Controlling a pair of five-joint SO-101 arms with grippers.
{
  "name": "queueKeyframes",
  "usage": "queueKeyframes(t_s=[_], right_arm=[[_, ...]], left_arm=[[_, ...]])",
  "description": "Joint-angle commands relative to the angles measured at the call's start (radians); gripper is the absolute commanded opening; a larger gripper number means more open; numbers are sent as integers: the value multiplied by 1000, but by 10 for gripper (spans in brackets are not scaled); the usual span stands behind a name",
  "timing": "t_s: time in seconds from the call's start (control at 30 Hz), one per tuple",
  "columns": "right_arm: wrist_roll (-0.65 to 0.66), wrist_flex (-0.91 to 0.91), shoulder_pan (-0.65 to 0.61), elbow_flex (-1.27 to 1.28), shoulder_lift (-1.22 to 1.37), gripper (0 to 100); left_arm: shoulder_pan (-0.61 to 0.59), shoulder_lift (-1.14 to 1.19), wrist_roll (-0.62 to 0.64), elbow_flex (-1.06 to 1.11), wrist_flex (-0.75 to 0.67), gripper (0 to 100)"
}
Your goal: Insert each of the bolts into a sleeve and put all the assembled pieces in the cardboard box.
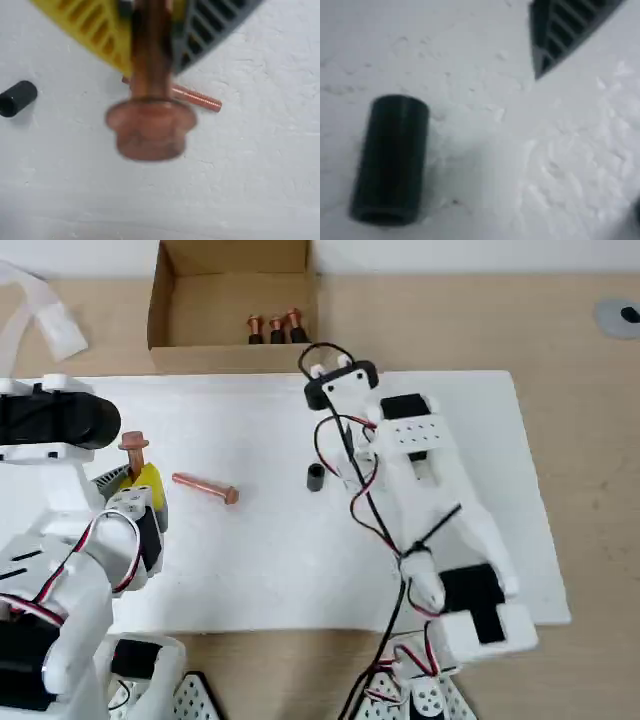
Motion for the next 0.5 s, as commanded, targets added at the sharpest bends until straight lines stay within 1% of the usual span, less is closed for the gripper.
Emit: queueKeyframes(t_s=[0.0,0.37,0.47], right_arm=[[-11,-11,-12,-70,41,400],[-11,-11,-10,-150,182,400],[-11,-26,16,-151,205,399]], left_arm=[[12,-7,-8,-2,-28,7],[12,-7,-25,-2,-49,7],[12,-7,-35,-2,-49,7]])
